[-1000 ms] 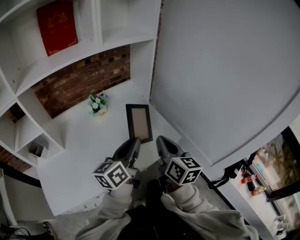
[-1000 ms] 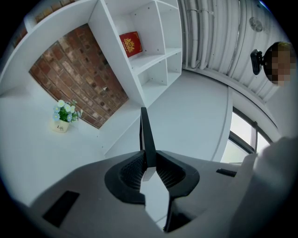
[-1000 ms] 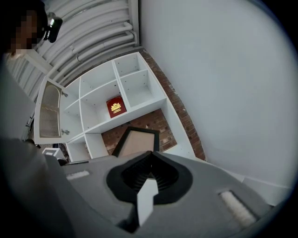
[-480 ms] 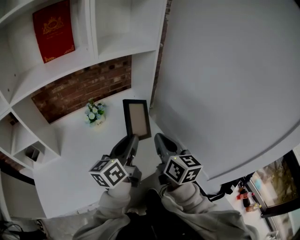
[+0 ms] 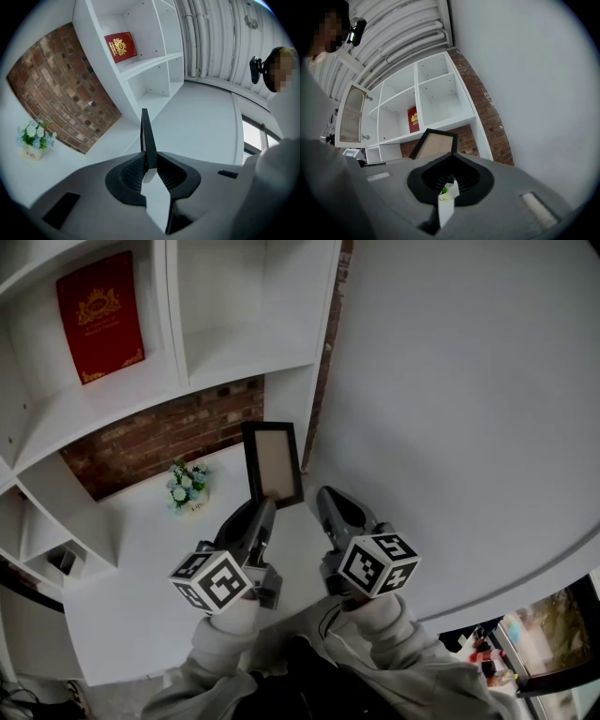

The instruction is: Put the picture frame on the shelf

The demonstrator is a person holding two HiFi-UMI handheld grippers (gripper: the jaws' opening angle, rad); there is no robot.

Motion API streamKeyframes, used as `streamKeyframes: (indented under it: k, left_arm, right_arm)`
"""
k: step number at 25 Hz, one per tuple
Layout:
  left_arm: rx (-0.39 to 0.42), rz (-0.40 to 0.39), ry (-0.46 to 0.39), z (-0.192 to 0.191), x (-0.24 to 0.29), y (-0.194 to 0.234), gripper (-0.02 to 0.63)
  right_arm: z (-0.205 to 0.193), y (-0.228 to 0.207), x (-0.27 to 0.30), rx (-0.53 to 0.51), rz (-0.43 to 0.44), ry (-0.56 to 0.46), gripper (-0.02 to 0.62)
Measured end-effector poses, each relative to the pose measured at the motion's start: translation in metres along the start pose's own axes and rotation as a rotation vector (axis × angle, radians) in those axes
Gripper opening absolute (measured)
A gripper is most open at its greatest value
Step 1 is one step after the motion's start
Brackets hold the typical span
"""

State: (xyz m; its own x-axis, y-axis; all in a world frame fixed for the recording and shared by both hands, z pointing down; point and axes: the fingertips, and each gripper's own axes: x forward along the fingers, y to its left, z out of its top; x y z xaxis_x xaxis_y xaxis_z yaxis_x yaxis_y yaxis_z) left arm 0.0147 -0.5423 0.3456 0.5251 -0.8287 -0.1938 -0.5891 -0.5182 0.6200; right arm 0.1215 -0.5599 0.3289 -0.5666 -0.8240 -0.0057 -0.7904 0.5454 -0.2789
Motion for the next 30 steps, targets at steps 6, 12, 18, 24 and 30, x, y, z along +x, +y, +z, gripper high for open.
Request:
streamKeyframes:
  k: [6,12,18,24,30]
  left_arm:
    - [0.009,-0.014,-0.067,0.038,0.025,-0.005,0.072]
    - [-0.004,-0.012,-0.105,0.071,0.049,-0.003,0.072]
    - [-0.065,-0.038,-0.139,0.113,0.084,-0.012,0.072]
    - [-0.178,-0.096,-0.219,0.145,0.114,-0.016,0.072]
    - [-0.336,-0.021,-0.288,0.168,0.144,0.008,0.072]
  right_arm:
    - [0.041,-0.004,0.028,-0.028,0.057,-0.054,0.0]
    - [0.073,-0.005,0.056,-0.04,0.103,-0.087,0.0]
    - [0.109,-0.014,0.081,-0.048,0.127,-0.115,0.0]
    - [0.131,-0.023,0.095,-0.07,0.147,-0.126,0.0]
    - [0.144,-0.03,0.115,-0.066,0.171,-0.118,0.0]
